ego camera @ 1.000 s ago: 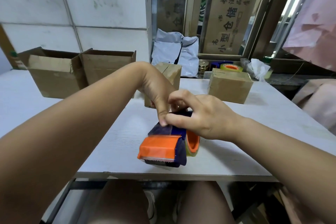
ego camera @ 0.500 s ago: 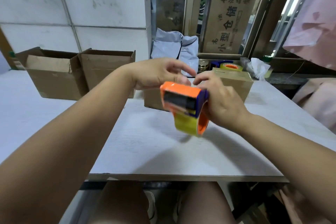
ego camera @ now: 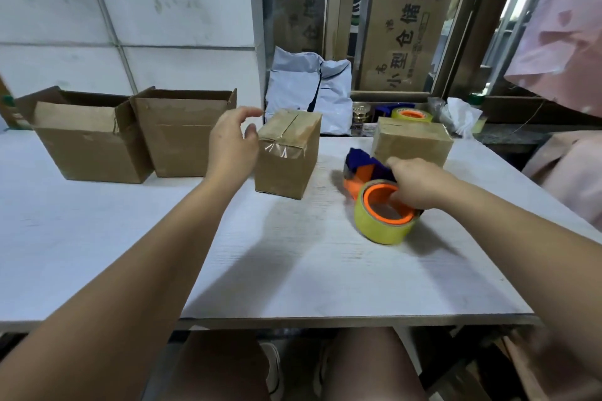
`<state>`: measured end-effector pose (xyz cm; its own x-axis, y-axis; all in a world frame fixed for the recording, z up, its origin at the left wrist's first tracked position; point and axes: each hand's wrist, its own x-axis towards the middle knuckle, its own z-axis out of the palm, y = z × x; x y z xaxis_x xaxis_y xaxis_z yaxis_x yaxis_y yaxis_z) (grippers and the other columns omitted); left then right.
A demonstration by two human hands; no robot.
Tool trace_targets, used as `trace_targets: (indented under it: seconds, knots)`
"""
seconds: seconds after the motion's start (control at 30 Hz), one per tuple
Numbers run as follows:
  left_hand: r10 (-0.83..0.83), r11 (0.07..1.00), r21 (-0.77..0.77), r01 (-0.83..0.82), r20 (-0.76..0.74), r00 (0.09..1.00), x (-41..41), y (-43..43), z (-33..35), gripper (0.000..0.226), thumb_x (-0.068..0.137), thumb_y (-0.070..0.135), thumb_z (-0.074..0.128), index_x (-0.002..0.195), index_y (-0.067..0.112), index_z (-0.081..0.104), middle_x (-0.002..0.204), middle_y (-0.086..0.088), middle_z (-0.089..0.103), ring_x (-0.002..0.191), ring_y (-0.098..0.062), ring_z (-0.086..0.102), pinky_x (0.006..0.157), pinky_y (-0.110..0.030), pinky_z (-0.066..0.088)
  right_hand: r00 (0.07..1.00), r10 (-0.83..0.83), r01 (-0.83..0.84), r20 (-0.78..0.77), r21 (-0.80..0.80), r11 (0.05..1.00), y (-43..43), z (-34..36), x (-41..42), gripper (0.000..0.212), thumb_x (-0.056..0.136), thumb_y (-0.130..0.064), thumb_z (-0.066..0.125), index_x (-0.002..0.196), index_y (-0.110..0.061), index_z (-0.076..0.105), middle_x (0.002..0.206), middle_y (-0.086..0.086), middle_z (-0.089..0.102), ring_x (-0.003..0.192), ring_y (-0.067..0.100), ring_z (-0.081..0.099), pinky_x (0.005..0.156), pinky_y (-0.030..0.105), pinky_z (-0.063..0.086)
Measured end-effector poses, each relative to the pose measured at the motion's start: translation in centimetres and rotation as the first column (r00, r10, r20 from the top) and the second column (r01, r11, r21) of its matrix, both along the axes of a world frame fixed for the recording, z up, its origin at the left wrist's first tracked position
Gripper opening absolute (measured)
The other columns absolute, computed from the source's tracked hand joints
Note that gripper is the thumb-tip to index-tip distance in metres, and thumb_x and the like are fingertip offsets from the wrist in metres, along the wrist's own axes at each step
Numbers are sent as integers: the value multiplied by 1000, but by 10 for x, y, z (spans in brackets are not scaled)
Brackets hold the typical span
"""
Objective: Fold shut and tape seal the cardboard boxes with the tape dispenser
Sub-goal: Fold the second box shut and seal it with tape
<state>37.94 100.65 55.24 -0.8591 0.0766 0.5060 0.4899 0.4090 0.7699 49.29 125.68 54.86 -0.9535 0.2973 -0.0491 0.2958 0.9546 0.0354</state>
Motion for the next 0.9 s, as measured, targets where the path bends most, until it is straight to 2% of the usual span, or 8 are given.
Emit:
trace_targets:
  seconds: [0.13,0.2,0.4,0.53,0.63,0.7,0.8,0.9]
  knots:
    - [-100,965,254,66,126,987,-12,-4,-24,36,98,5,38,124,17,59,118,7,61,114,-10,55,102,-26,42,999,-39,40,32,-32,999,1,-10,-16,38,75,-37,73,102,-18,54,102,8,61,91,30,58,70,36,49]
    - [-151,939,333,91,158,976,-18,-7,-35,33,100,7,37,122,19,59,117,7,62,116,-10,56,105,-32,42,996,-92,93,12,-82,992,2,-12,-23,38,73,-38,75,100,-17,57,93,5,60,86,28,59,67,34,48]
    - [-241,847,516,125,165,956,-14,-3,-50,30,102,7,36,120,15,58,115,3,63,111,-7,60,99,-24,45,964,-261,230,-49,-343,911,-1,-17,-32,31,72,-25,79,91,-6,65,87,10,65,81,27,62,60,30,46]
    - [-235,820,563,100,171,957,-14,-3,-55,30,101,4,36,115,14,59,110,1,66,107,-8,62,91,-20,47,922,-381,269,-70,-592,760,-1,-20,-32,30,69,-23,82,84,-2,65,79,12,61,70,25,56,51,27,38]
    - [-232,839,534,102,182,956,-11,-3,-57,32,98,-1,38,119,10,60,111,0,67,104,-6,64,89,-20,48,908,-415,288,-50,-644,709,0,-19,-31,32,68,-23,82,83,-3,62,82,14,62,64,21,53,50,27,38]
    - [-222,869,481,119,162,961,-7,-4,-58,39,94,-7,37,120,11,59,114,-2,67,107,-8,63,95,-23,48,908,-416,288,-45,-653,701,0,-16,-31,47,68,-23,83,103,-4,58,97,13,61,76,22,55,58,30,44]
    - [-200,889,441,124,131,971,-1,-3,-58,47,89,-11,34,116,18,60,112,0,67,109,-8,62,100,-30,47,911,-382,201,-157,-641,741,-5,-8,-30,83,70,-28,81,138,-22,34,122,2,48,106,25,50,84,37,47]
    - [-199,885,450,121,131,971,-1,-1,-57,47,90,-11,33,116,15,62,112,-2,67,110,-10,62,100,-33,48,858,-158,-104,-489,-466,879,-27,1,-30,67,77,-17,65,137,-32,38,130,4,50,121,26,44,98,42,42]
